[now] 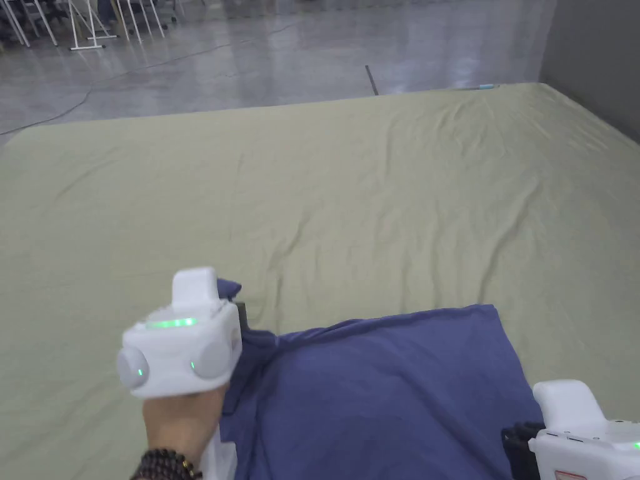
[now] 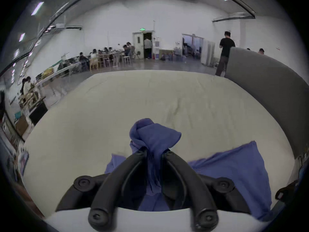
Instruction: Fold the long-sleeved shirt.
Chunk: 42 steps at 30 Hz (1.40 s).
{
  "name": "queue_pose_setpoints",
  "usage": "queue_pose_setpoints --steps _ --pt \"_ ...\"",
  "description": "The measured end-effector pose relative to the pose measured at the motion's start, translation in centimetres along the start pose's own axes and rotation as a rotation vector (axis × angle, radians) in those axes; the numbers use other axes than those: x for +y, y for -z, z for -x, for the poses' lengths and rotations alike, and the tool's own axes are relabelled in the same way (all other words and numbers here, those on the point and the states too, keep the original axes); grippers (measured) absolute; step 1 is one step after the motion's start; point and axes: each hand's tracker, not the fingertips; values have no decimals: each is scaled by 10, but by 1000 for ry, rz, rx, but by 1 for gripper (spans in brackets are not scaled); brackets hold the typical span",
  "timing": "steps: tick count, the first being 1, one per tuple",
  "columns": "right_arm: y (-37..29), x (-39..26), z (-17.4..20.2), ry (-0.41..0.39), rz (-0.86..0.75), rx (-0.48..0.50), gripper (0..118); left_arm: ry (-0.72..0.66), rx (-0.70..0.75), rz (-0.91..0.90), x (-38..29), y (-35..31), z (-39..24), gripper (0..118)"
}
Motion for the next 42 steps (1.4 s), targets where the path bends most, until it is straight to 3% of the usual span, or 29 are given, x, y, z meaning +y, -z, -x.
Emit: queue_pose_setpoints --steps 3,4,6,7,15,17,18,19,20,28,33,34,35,36,37,38,42 --pt "-6 -3 2 -3 0 5 3 -15 -15 98 -38 8 3 17" --pt "-8 -4 2 -5 -1 5 3 -38 -14 116 -48 9 4 36" --pt "-11 -5 3 -10 -4 2 3 -65 -19 137 -66 5 9 95" --pt "-12 -6 3 -11 -5 1 3 -83 -28 164 -74 4 12 101" --pt "-18 -2 9 -31 -14 -3 3 -63 -71 172 -95 -63 38 100" --pt "-20 -1 11 -39 -15 2 3 -73 -78 127 -80 -76 47 88" --pt "-20 0 13 -40 -18 4 3 -93 -112 104 -71 -83 51 66" --pt "-20 0 14 -41 -22 7 3 -104 -126 106 -65 -88 53 16" --pt "-20 0 16 -39 -25 9 3 -121 -130 121 -59 -88 57 0" --pt "-15 -5 18 -16 -13 16 3 -98 -134 135 -55 -90 65 0" --pt "-11 4 15 -16 -12 10 3 -118 -138 140 -17 -60 71 0" --pt "-10 5 15 -16 -12 8 3 -137 -143 171 -9 -44 74 9" --pt "-7 7 14 -15 -10 8 3 -162 -120 203 1 -31 73 35" --pt "-4 8 14 -12 -7 6 3 -166 -112 221 8 -12 76 71" --pt "-1 9 14 -10 -3 3 3 -149 -100 251 13 6 77 90" --pt "3 10 13 -7 5 -1 3 -141 -69 283 17 26 79 96" --pt "18 12 12 6 29 -15 3 -118 36 418 21 91 83 99"
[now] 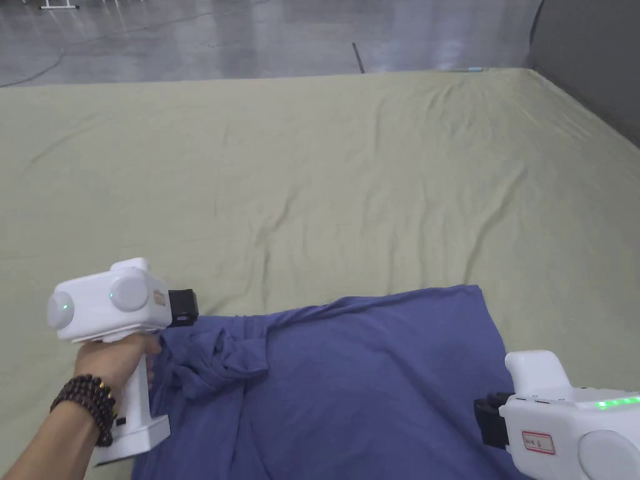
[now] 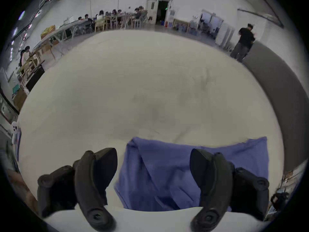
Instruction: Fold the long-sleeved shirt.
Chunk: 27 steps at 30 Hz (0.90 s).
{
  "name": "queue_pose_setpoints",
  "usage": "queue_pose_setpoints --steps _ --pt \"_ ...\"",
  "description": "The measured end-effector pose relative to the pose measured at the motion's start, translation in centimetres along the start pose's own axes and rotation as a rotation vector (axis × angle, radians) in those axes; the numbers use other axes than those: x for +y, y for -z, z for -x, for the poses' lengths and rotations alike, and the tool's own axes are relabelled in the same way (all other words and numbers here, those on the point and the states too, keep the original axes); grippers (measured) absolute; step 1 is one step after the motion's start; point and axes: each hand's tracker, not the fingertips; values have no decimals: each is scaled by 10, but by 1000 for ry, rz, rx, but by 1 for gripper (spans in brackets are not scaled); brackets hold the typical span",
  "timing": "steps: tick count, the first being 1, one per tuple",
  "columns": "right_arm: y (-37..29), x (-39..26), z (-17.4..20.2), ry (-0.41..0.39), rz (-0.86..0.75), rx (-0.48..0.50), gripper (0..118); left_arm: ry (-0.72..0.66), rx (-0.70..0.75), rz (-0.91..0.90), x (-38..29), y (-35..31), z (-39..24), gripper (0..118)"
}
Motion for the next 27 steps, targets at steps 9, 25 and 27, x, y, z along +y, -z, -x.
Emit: queue_pose_setpoints --steps 9,25,27 --pt "19 12 -7 13 30 -6 3 114 14 63 -1 18 -5 31" --pt "155 217 -81 147 206 -83 92 160 -53 -17 -1 -18 -15 0" --pt "171 219 -83 139 232 -99 90 159 -51 -16 -2 -17 -14 0"
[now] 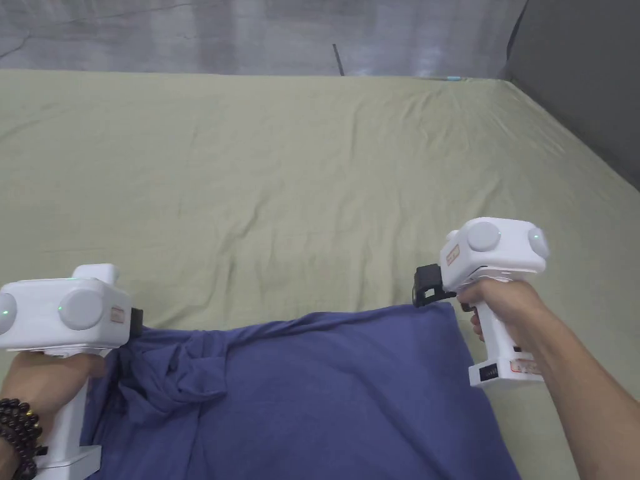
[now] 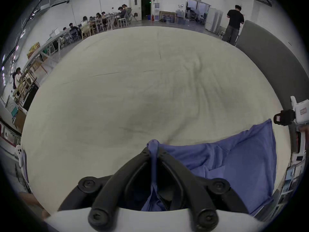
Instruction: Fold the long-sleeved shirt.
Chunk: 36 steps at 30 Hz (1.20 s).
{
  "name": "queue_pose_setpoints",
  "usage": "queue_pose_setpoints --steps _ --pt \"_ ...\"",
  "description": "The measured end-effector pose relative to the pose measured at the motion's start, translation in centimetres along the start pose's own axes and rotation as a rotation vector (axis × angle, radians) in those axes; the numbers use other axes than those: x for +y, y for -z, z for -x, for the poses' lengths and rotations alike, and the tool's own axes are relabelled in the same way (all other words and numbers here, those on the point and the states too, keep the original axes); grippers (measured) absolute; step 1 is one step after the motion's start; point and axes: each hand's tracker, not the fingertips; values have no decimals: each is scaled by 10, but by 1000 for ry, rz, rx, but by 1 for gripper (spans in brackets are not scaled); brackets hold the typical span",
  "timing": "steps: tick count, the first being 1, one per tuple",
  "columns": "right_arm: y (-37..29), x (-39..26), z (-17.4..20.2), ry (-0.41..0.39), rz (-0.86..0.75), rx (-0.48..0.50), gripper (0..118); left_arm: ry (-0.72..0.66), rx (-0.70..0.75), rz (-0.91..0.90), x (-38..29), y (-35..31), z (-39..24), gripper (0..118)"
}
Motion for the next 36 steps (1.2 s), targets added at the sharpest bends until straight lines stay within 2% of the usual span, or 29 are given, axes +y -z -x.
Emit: queue_pose_setpoints --steps 3,4,6,8,9,10,14,19,24,28,33,36 --pt "14 5 -1 20 -4 -51 70 -7 -2 8 3 5 3 0" --pt "17 5 -1 34 9 -43 61 -7 -2 11 3 6 4 0" --pt "25 4 0 56 44 -11 50 -8 -3 13 5 8 4 0" --pt "31 8 0 25 32 -40 41 -6 -2 15 5 9 4 0" --pt "31 9 1 14 32 -30 30 -2 0 14 5 10 4 0" --pt "30 8 2 18 31 -18 8 2 0 12 5 12 4 0" --pt "20 5 6 2 17 -32 8 -11 -2 -16 1 5 4 0" --pt "-43 -21 3 -42 -112 20 8 11 -40 -82 -10 -42 9 0" --pt "-129 -89 -5 -73 -239 52 8 -19 -63 -154 -47 -100 18 0" --pt "-173 -152 -19 -83 -308 87 8 -8 -61 -185 -92 -136 21 0" --pt "-192 -233 -39 -94 -314 98 8 -24 -73 -184 -160 -159 28 0" --pt "-192 -271 -49 -71 -297 117 8 -45 -82 -182 -196 -165 28 0"
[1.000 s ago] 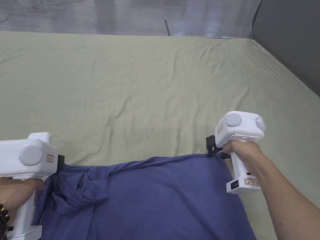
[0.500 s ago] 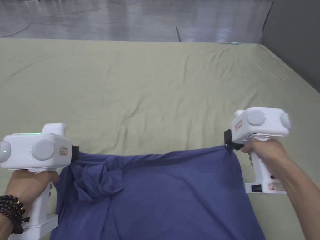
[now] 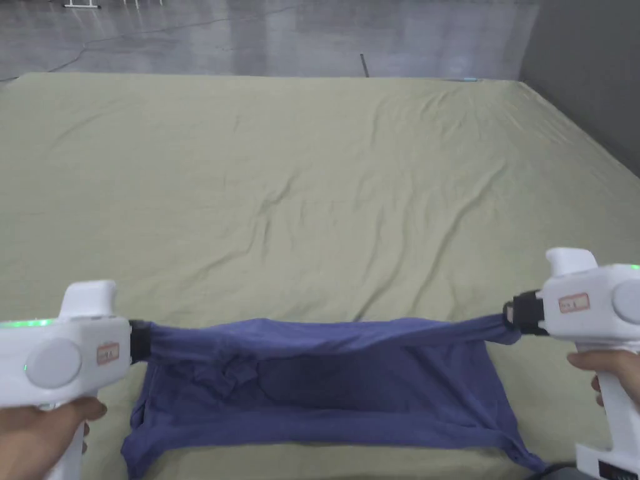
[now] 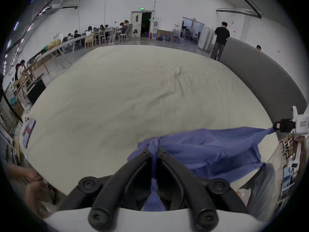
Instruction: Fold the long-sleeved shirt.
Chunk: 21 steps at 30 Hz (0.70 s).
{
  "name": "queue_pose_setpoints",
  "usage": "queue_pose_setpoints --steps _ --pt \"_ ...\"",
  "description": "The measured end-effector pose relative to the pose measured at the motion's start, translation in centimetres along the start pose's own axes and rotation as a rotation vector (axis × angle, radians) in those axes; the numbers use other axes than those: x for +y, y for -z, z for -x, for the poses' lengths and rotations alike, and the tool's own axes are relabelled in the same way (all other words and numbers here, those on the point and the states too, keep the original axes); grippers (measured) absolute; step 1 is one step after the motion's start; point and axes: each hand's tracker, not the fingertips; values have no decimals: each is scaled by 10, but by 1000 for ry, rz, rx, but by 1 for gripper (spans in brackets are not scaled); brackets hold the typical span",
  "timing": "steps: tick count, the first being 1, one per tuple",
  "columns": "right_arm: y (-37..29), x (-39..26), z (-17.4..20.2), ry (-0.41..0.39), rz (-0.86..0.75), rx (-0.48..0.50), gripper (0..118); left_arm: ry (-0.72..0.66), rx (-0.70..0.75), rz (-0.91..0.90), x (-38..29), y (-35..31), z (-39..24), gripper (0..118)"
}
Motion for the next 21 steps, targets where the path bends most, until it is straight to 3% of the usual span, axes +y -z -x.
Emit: queue_pose_setpoints --steps 7,19,21 --pt "2 -60 -3 -37 98 -41 8 6 -6 81 -50 -5 -5 0" --pt "60 -96 -13 -97 269 -130 8 25 31 182 -69 20 -10 0" --pt "65 -98 -13 -90 278 -127 10 2 25 173 -68 19 -9 9"
